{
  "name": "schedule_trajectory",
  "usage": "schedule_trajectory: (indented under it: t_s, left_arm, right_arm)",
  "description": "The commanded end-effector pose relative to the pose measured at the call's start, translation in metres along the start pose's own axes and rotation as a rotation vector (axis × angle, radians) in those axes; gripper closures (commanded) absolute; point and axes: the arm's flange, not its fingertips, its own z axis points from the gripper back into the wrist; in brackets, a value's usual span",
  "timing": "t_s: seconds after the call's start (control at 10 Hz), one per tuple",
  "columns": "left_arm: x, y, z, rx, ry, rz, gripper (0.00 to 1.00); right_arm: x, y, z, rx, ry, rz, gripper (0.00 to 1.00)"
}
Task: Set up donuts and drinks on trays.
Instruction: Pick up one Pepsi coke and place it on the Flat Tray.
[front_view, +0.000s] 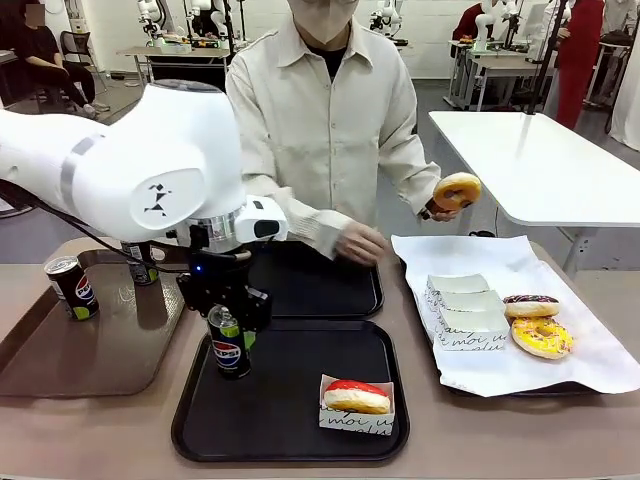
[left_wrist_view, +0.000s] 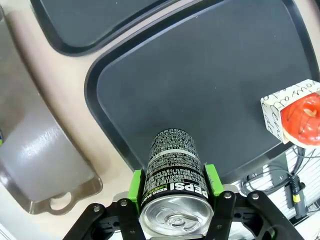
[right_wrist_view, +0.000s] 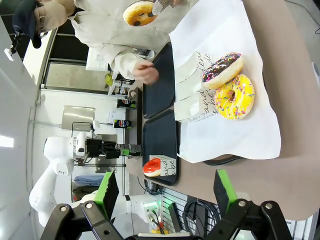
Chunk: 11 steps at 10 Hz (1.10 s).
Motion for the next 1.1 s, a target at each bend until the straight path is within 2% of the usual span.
schedule_trajectory:
  t_s: [0.0,0.6,0.7,0.9,1.0]
  left_arm:
    - [0.010,-0.001,-0.010,0.018,-0.051,0.008,0.42]
    - [0.015,0.006,-0.035,0.043,-0.036,-0.001,0.42]
    - [0.015,0.007,-0.035,0.039,-0.036,0.002,0.00]
    - [0.014,0.008,-0.026,0.030,-0.044,0.013,0.00]
    - [0.012,0.008,-0.018,0.025,-0.046,0.014,0.18]
  right_arm:
    - [-0.001,-0.001,0.001,0.018,-0.001,0.012,0.00]
    - [-0.001,-0.001,0.001,0.018,-0.001,0.012,0.00]
    - [-0.001,-0.001,0.001,0.018,-0.001,0.012,0.00]
    - [-0.001,-0.001,0.001,0.018,-0.001,0.012,0.00]
    - [-0.001,-0.001,0.001,0.018,-0.001,0.012,0.00]
